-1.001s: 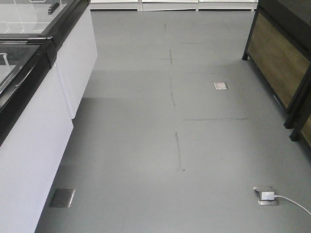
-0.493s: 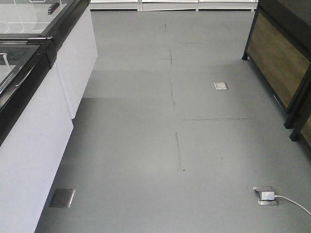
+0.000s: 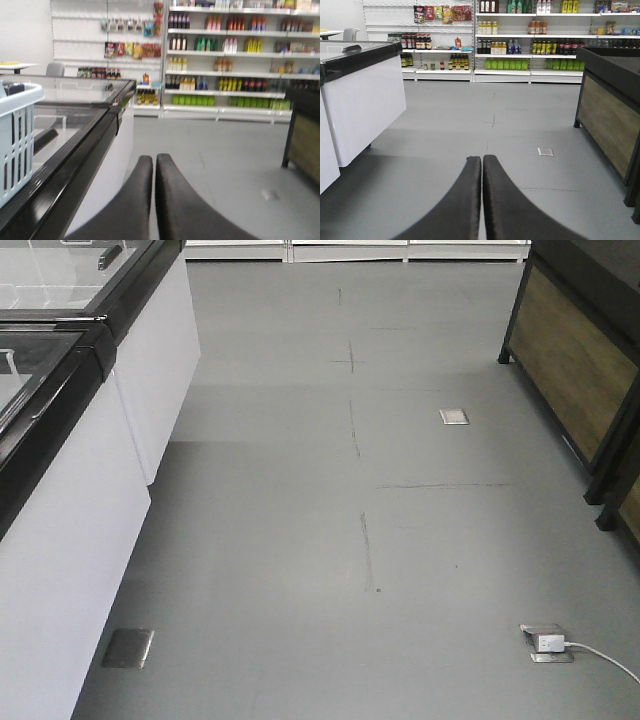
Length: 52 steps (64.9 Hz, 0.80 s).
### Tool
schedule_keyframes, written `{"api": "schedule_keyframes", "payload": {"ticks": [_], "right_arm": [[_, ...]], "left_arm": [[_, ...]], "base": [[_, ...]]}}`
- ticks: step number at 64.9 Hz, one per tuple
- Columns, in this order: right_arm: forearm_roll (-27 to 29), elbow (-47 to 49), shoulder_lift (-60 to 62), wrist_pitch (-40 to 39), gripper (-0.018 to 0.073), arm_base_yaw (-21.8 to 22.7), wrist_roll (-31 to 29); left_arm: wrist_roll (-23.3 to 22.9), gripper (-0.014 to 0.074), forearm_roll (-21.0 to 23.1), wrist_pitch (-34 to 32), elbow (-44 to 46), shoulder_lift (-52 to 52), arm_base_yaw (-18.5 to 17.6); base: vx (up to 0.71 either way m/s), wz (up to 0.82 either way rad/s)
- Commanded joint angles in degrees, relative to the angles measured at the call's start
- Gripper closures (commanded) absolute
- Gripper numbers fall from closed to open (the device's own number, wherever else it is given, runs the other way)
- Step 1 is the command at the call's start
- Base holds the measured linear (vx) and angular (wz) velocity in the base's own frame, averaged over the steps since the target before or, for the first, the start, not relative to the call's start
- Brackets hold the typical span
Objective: Left arm holds basket, right arm returns cookies
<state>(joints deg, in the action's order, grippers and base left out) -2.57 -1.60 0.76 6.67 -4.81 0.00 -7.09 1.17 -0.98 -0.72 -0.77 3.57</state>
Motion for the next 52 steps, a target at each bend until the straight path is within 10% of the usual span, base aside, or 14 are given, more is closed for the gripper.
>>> {"api": "schedule_keyframes", "payload": {"ticks": [1, 52], "right_arm": [[-0.2, -0.1, 0.5, -4.2, 0.0567, 0.2, 0.0], [-0.2, -0.1, 0.5, -4.2, 0.0567, 0.2, 0.0]], "left_arm": [[-6.4, 0.0603, 0.2, -8.0, 3.4, -0.6, 0.0], [-2.7, 0.0603, 0.1, 21.7, 28.1, 29.0, 0.0]], "base": [[0.00, 0.00], [0.00, 0.00]]}}
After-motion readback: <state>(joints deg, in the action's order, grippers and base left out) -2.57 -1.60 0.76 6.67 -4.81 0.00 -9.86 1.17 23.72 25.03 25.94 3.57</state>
